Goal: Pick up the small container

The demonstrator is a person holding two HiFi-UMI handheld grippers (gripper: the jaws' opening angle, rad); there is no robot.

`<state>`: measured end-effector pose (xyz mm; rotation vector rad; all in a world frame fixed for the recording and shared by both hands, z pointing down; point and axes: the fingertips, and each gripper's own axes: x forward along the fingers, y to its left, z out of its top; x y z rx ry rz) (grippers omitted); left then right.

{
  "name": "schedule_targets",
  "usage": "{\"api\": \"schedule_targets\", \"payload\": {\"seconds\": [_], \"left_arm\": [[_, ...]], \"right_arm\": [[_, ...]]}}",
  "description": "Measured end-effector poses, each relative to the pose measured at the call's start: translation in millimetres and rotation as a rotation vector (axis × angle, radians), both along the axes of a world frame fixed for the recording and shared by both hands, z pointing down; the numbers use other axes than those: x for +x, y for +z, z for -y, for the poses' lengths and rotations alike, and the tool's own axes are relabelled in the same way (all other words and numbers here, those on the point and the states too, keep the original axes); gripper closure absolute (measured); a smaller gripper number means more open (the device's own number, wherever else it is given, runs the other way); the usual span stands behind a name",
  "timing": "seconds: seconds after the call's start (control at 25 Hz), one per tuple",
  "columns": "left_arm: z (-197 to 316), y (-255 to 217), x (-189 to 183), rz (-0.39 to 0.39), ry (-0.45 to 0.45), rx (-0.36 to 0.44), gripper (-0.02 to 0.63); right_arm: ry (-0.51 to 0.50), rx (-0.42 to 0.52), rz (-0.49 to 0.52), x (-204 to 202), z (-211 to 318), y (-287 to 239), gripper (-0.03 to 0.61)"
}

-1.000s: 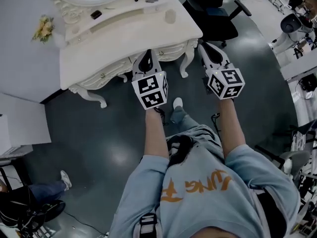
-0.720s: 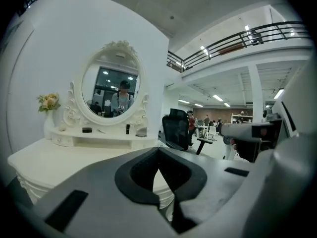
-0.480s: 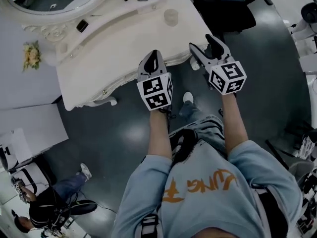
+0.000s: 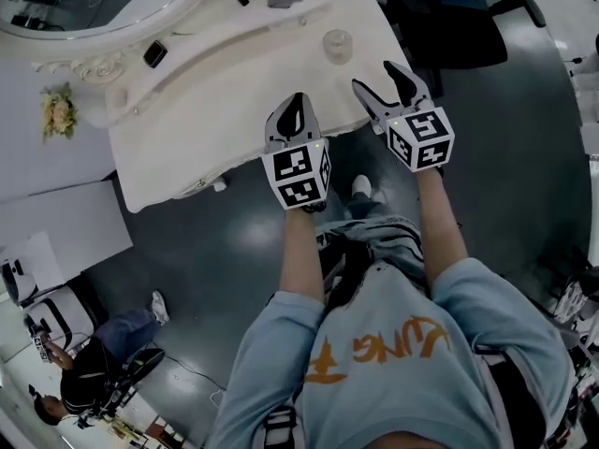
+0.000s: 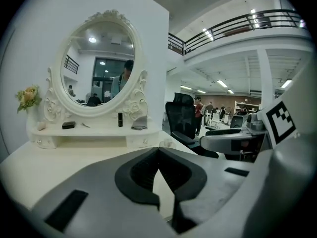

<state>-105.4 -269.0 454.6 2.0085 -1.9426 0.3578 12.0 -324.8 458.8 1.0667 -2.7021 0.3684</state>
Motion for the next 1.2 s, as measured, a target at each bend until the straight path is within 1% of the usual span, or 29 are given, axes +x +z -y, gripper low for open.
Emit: {"api": "schedule_targets", "payload": {"seconds": [0.16,0.28,0.44,0.6,1.0,1.2], "left_arm": [[14.4,18.4,-4.5,-0.004,0.016,-0.038,0.592],[28.1,28.1,-6.1,-0.011,0.033,-0.062,0.592],[43.8,38.7,-11.1,-0.018,0.054,-0.089,0.592],[52.5,50.9,-21.5,-0.03,0.055,-0.117,0.592],[63.5,68.4,-59.1,-0.044,0.013,-0.154,0.592],[63.9,70.5,-76.8,-0.041,-0.011,-0.16,0.592]], "right_arm": [[0.001,-0.041,-0.033,-13.1,16.5,26.8,0.287],[0.0,-0.055,-0.08,-21.2,30.9,42.5,0.285],[-0.013,-0.062,-0.142,-33.7,46.5,61.3,0.281],[-0.023,-0.063,-0.167,-45.9,62.1,74.1,0.275],[-0.046,-0.067,-0.251,-70.1,95.1,103.7,0.258],[-0.044,-0.07,-0.246,-82.0,105.2,111.7,0.258]]}}
